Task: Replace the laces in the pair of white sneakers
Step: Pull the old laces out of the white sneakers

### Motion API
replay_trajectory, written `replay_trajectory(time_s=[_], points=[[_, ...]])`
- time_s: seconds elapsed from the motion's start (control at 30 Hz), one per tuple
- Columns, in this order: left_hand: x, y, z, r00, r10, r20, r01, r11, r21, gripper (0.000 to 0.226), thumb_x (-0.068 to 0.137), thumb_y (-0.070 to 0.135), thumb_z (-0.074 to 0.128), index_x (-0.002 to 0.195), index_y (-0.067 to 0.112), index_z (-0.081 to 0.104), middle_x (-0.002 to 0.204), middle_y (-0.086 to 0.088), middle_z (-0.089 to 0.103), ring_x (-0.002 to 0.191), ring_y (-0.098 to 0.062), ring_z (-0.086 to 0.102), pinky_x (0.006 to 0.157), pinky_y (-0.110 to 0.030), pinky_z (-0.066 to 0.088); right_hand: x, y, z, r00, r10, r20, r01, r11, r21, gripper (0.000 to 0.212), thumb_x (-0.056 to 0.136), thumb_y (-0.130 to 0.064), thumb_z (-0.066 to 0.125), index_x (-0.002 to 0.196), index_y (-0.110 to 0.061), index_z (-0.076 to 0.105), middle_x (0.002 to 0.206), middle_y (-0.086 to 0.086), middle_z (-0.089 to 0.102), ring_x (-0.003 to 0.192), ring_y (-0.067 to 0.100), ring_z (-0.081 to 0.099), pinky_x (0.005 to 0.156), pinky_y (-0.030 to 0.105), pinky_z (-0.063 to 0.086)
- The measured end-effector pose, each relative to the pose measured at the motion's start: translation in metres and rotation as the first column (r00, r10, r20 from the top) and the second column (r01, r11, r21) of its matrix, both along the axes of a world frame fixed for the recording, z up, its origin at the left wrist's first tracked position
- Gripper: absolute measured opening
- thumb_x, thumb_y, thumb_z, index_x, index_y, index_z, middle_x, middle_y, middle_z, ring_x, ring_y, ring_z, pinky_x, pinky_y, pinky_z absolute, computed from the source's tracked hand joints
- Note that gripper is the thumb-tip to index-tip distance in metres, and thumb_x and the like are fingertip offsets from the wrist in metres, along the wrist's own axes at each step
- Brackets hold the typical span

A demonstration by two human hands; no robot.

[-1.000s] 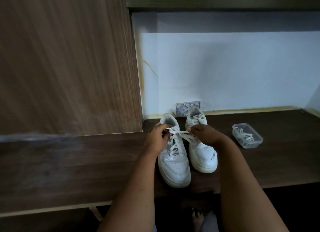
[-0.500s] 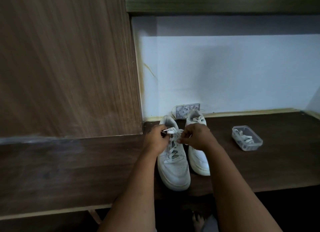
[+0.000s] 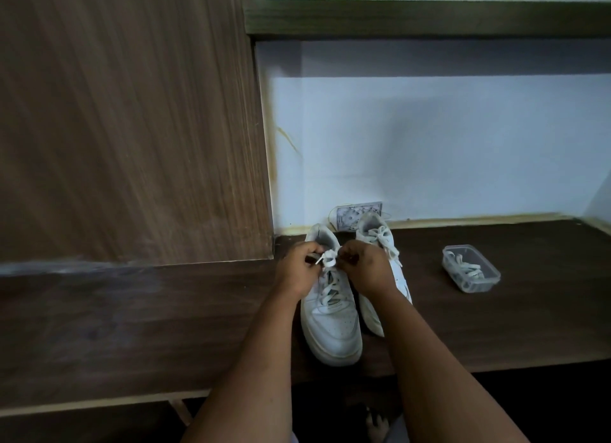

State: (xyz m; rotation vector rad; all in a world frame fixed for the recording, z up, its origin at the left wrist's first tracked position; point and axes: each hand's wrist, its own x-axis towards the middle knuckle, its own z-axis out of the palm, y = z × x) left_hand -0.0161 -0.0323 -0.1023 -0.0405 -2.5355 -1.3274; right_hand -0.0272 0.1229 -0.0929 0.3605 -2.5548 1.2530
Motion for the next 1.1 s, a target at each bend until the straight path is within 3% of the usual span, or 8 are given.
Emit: replay_trajectory(time_s=[0.2,0.37,0.47,0.6,0.73,0.8,0.93,1.1], points=[[0.001,-0.003,0.001,0.999,0.03,0.013,-0.03,0.999,-0.03,0.018,0.084,0.005,0.064,0.087,0.023,0.067,0.095,0.005,0.068,0.083,-0.01,0.061,0.062,-0.017,0.039,-0.002,0.018,0.016,0.96,-0.222,-0.169,0.271,0.889,0.37,0.011,0.087,-0.021,0.055,0.092,-0.024,0.065,0.097,0.001,0.065,0.104,0.027,0.05,0.078,0.036,0.043],[0.002,-0.004,0.001,0.999,0.02,0.041,-0.019,0.999,-0.031,0.018,0.084,0.01,0.065,0.083,0.027,0.064,0.088,0.007,0.069,0.083,-0.012,0.064,0.064,-0.02,0.041,-0.014,0.073,0.024,0.852,-0.504,-0.144,0.511,0.859,0.017,0.01,0.084,-0.02,0.057,0.087,-0.016,0.066,0.088,0.01,0.069,0.086,0.034,0.055,0.073,0.035,0.047],[0.003,0.0,0.004,0.998,0.034,0.053,-0.032,0.999,-0.037,0.017,0.087,0.015,0.065,0.084,0.031,0.061,0.09,0.011,0.068,0.082,-0.009,0.062,0.062,-0.017,0.04,-0.004,0.064,0.033,0.971,-0.171,0.166,0.156,0.983,0.1,0.006,0.082,-0.013,0.065,0.086,-0.014,0.07,0.089,0.009,0.07,0.089,0.027,0.063,0.079,0.033,0.049],[0.003,-0.001,0.006,0.997,0.058,0.057,-0.053,0.995,-0.089,0.015,0.087,0.019,0.061,0.087,0.034,0.06,0.093,0.013,0.068,0.085,-0.012,0.062,0.068,-0.022,0.042,0.018,0.044,0.046,0.663,0.449,0.599,-0.491,0.865,-0.105,0.019,0.068,-0.006,0.063,0.084,-0.012,0.073,0.084,0.001,0.07,0.085,0.015,0.06,0.075,0.026,0.045],[0.007,0.001,0.008,0.998,0.044,0.039,-0.04,0.994,-0.101,0.016,0.087,0.018,0.06,0.084,0.033,0.062,0.092,0.016,0.068,0.083,-0.005,0.062,0.061,-0.019,0.039,0.009,0.022,0.038,0.978,0.069,0.196,-0.087,0.992,0.087,0.009,0.079,-0.008,0.062,0.076,-0.012,0.069,0.083,0.007,0.068,0.075,0.016,0.06,0.069,0.027,0.046],[0.007,0.001,0.007,0.999,0.029,0.016,-0.028,0.996,-0.084,0.017,0.087,0.016,0.062,0.082,0.032,0.063,0.091,0.016,0.069,0.083,-0.003,0.063,0.062,-0.018,0.039,0.0,0.014,0.028,0.996,-0.048,-0.073,0.06,0.982,0.177,0.013,0.081,-0.01,0.063,0.091,-0.011,0.071,0.093,0.01,0.068,0.083,0.023,0.062,0.075,0.032,0.049],[0.006,0.0,0.006,1.0,0.024,-0.01,-0.025,0.999,-0.044,0.024,0.084,0.013,0.065,0.073,0.035,0.061,0.086,0.017,0.07,0.083,-0.003,0.066,0.068,-0.021,0.046,-0.004,0.008,0.012,0.992,0.125,0.023,-0.126,0.956,0.265,0.011,0.082,-0.015,0.067,0.092,-0.015,0.073,0.085,0.003,0.069,0.079,0.019,0.063,0.072,0.032,0.048],[0.005,-0.003,0.005,0.999,0.041,-0.008,-0.041,0.996,-0.079,0.019,0.083,0.013,0.067,0.075,0.029,0.061,0.083,0.017,0.07,0.08,-0.001,0.065,0.072,-0.026,0.051,-0.004,0.018,0.02,0.986,-0.149,-0.079,0.16,0.974,0.158,0.011,0.082,-0.013,0.063,0.085,-0.022,0.07,0.08,-0.002,0.068,0.072,0.015,0.058,0.061,0.023,0.038]])
